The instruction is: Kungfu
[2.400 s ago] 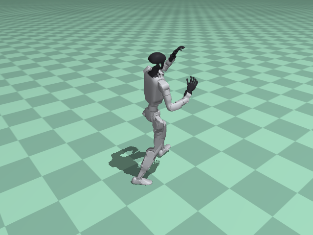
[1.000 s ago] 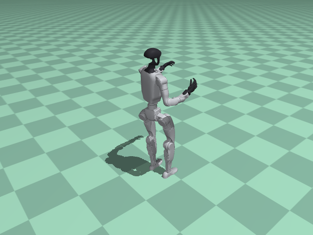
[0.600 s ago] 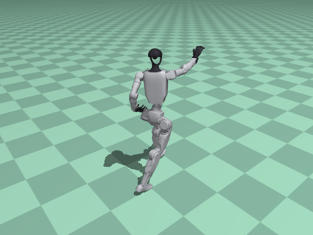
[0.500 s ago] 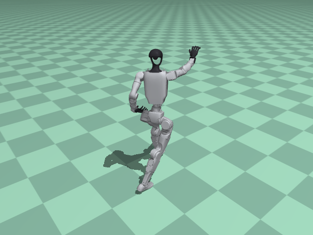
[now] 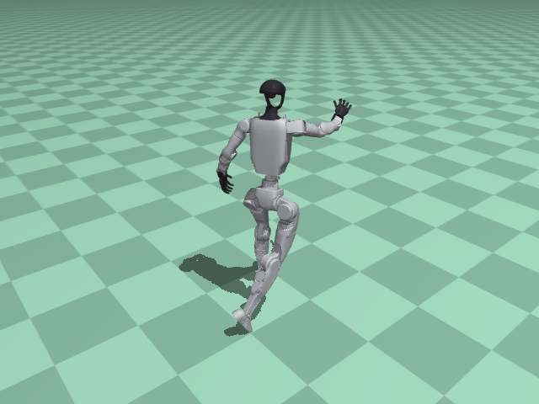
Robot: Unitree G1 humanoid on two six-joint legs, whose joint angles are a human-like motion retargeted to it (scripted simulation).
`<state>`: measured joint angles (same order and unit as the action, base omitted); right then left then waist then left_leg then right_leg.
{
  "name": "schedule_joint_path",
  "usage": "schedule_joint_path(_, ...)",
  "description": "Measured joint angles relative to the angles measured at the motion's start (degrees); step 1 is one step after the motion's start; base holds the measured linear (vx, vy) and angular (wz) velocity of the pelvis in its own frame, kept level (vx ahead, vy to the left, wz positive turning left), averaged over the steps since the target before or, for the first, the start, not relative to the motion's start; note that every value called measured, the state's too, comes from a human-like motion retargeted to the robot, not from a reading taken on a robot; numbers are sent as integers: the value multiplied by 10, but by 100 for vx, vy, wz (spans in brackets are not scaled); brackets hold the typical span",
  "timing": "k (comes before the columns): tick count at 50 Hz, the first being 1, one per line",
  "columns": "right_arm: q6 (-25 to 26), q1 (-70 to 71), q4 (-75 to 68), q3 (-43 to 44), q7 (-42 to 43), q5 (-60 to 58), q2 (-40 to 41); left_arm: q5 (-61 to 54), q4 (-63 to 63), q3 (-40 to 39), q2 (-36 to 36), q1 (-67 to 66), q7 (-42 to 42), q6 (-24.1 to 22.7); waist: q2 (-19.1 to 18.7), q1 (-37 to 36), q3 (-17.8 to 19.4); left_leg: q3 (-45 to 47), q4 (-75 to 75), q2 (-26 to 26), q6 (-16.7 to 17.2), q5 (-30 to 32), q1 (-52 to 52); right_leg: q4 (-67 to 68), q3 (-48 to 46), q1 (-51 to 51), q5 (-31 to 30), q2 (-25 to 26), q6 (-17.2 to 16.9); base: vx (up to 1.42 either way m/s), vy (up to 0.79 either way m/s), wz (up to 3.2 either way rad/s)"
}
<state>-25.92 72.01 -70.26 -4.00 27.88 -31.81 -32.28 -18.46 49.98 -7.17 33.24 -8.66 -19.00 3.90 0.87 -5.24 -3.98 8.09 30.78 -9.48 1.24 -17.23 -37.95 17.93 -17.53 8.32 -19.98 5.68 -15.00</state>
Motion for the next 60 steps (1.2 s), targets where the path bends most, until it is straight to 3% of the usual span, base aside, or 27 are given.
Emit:
schedule_joint_path(2,-28,-18,10,4,-38,45,22,45,62,59,-1,80,1,-22,-19,24,13,-10,-28,29,-22,-15,61,76,16,-13,1,-13,2,63,39,93)
schedule_joint_path(5,-98,-45,63,-7,-78,152,69,105,102,119,-28,200,46,-71,-40,69,24,-35,-60,44,-35,-29,132,157,11,-61,115,-11,24,57,7,90)
schedule_joint_path(8,-145,-64,157,-44,-73,246,107,172,123,135,-109,325,86,-136,-46,114,23,-59,-93,62,-47,-38,191,178,23,-130,183,-5,31,61,-11,86)
schedule_joint_path(12,-150,-59,323,-107,-132,368,154,200,113,126,-231,477,119,-241,-44,161,29,-70,-141,92,-58,-46,273,133,11,-209,228,-45,68,51,-8,52)
schedule_joint_path(15,-123,-23,449,-171,-218,506,168,179,38,152,-290,571,173,-294,-43,202,38,-84,-176,118,-64,-51,333,60,13,-255,228,-74,98,52,-9,61)
schedule_joint_path(20,-59,31,614,-237,-338,644,162,201,-162,149,-344,694,204,-333,-45,258,42,-114,-226,139,-63,-65,424,-78,43,-313,168,-114,128,55,-18,62)
schedule_joint_path(25,-23,34,691,-247,-360,710,176,283,-278,143,-343,767,283,-341,-59,298,35,-122,-252,113,-50,-85,495,-177,15,-340,165,-134,154,69,-45,51)
schedule_joint_path(30,-38,21,693,-237,-338,715,164,238,-314,160,-354,780,325,-380,-70,327,17,-118,-228,88,-27,-72,534,-147,-31,-322,165,-153,169,70,-52,61)
schedule_joint_path(32,-35,12,677,-231,-337,708,167,220,-308,160,-357,764,316,-385,-70,335,11,-112,-198,78,-15,-25,541,-110,-51,-298,128,-150,220,84,-82,56)
schedule_joint_path(33,-32,6,668,-227,-336,709,167,220,-298,156,-358,752,312,-384,-65,336,3,-108,-176,78,-7,14,543,-111,-107,-280,101,-158,223,82,-81,47)
schedule_joint_path(35,-22,-23,647,-208,-347,707,171,239,-261,152,-353,707,304,-379,-60,331,-22,-92,-97,72,10,132,524,-110,-55,-268,122,-141,235,75,-74,10)
schedule_joint_path(37,-18,-84,617,-179,-376,672,193,292,-203,156,-339,644,297,-361,-44,310,-15,-49,49,63,22,266,479,-75,-5,-253,155,-135,220,58,-58,-86)
schedule_joint_path(38,-16,-109,599,-176,-381,653,204,324,-164,160,-325,616,295,-344,-32,299,-3,-6,123,49,9,345,455,-65,2,-237,172,-131,222,52,-60,-130)
schedule_joint_path(40,-15,-170,557,-163,-390,607,224,403,-70,151,-293,557,261,-292,-15,289,14,19,274,35,9,415,375,-63,-24,-192,196,-128,230,43,-50,-110)
schedule_joint_path(43,-1,-292,453,-130,-403,490,255,563,84,133,-247,451,143,-142,-11,279,13,9,417,81,39,285,233,-88,-9,-149,204,-96,242,57,-52,-88)
schedule_joint_path(45,43,-382,363,-91,-392,384,261,665,169,138,-210,372,101,-37,-14,242,11,46,467,60,23,223,138,-97,20,-133,207,-68,254,58,-43,-153)
schedule_joint_path(48,141,-493,210,-33,-402,204,245,782,341,104,-176,275,48,74,-22,206,29,89,430,2,-28,189,21,-112,36,-99,214,-22,274,46,-28,-163)
schedule_joint_path(50,217,-548,103,-2,-449,78,219,793,411,103,-166,195,-28,121,-28,172,47,115,317,-28,-46,209,-32,-116,57,-77,216,0,280,43,-14,-211)
schedule_joint_path(52,330,-603,22,33,-526,-64,195,772,418,105,-163,89,-91,127,-29,133,66,116,114,-32,-17,281,-48,-117,96,-52,220,15,288,46,-7,-222)
schedule_joint_path(53,389,-631,-10,41,-575,-120,186,770,409,95,-163,33,-114,108,-29,116,78,102,-3,-28,8,334,-46,-116,113,-36,225,23,293,43,-3,-192)
schedule_joint_path(55,427,-704,-32,39,-664,-173,160,790,379,51,-166,-79,-145,45,-26,88,111,61,-206,-20,49,396,-29,-107,151,0,243,32,300,44,-3,-139)
schedule_joint_path(58,376,-833,-3,4,-700,-102,120,760,321,51,-166,-207,-178,-19,-15,88,119,65,-303,8,32,198,-89,-111,141,18,257,24,300,34,-6,4)
schedule_joint_path(60,346,-919,23,9,-702,-67,115,746,274,59,-157,-281,-202,-39,-5,78,118,89,-277,3,26,185,-122,-98,145,19,270,22,300,37,-17,25)
